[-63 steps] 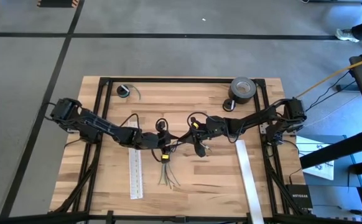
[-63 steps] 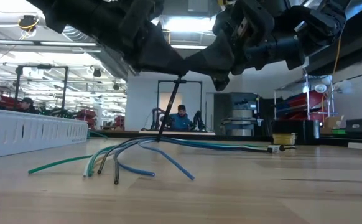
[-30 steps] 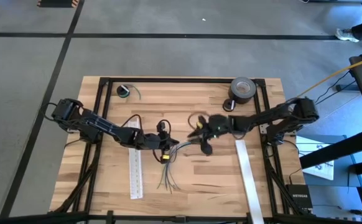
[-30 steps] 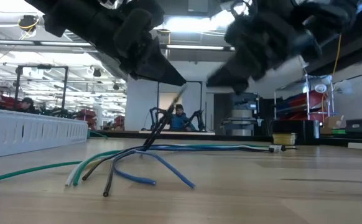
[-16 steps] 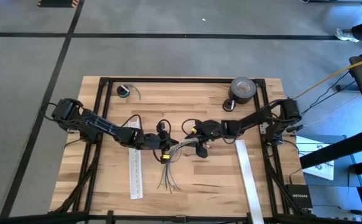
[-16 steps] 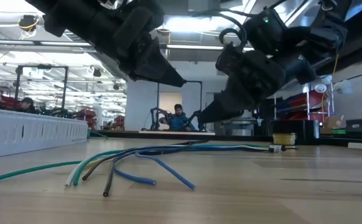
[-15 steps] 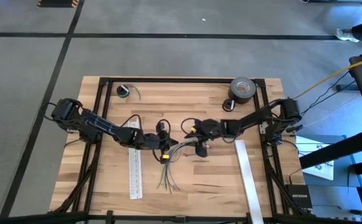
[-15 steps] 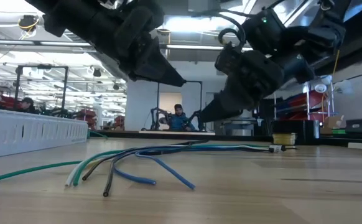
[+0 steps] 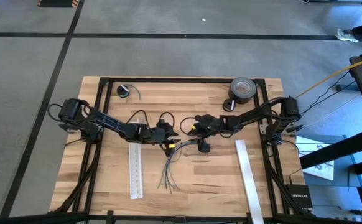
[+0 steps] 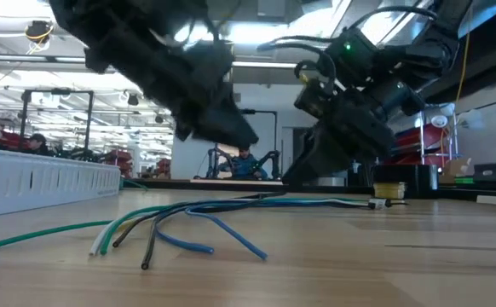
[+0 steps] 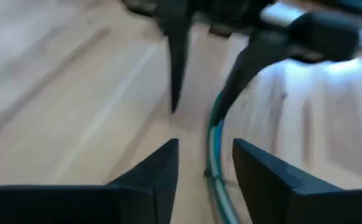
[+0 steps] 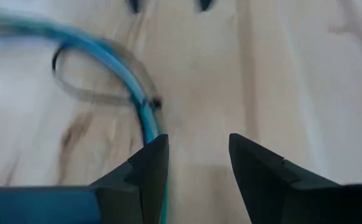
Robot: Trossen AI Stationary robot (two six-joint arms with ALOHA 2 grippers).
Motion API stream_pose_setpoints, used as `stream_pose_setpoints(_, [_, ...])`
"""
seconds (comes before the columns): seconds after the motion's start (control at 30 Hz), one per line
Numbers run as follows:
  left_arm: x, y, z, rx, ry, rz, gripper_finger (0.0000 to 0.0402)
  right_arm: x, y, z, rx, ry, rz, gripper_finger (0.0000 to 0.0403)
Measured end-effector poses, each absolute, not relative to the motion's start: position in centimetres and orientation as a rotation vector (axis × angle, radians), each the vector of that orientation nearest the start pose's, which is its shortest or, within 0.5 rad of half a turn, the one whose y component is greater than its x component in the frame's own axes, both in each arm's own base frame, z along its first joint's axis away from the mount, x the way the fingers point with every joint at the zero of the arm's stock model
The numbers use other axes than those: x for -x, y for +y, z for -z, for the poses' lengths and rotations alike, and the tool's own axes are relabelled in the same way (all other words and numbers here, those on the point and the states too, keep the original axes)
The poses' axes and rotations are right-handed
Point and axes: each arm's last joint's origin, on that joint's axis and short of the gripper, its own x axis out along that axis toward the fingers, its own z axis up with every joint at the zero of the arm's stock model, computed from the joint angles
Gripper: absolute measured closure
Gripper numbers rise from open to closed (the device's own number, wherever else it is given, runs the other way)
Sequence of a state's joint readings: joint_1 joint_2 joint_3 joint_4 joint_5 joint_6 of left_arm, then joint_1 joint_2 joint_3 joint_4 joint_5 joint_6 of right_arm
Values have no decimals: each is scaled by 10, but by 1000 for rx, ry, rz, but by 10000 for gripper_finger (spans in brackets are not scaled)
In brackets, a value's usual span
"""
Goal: Ziptie cables
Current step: Wrap the colored cables with the black zip tie
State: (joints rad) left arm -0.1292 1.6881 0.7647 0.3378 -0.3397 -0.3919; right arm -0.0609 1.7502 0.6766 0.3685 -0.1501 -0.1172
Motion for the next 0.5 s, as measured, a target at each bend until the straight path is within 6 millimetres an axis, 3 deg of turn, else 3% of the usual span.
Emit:
stream_pose_setpoints(0.1, [-328, -33, -140, 251, 541, -319, 251, -311, -13, -108, 54, 705, -163, 247])
stream_pose_setpoints(0.27, [-335, -32, -133, 254, 496, -312, 254, -317, -13, -109, 62, 615, -202, 247])
stream_pose_setpoints(0.5, [-336, -30, -117, 267, 542, -334, 267, -320, -12, -88, 59, 642, -229, 248])
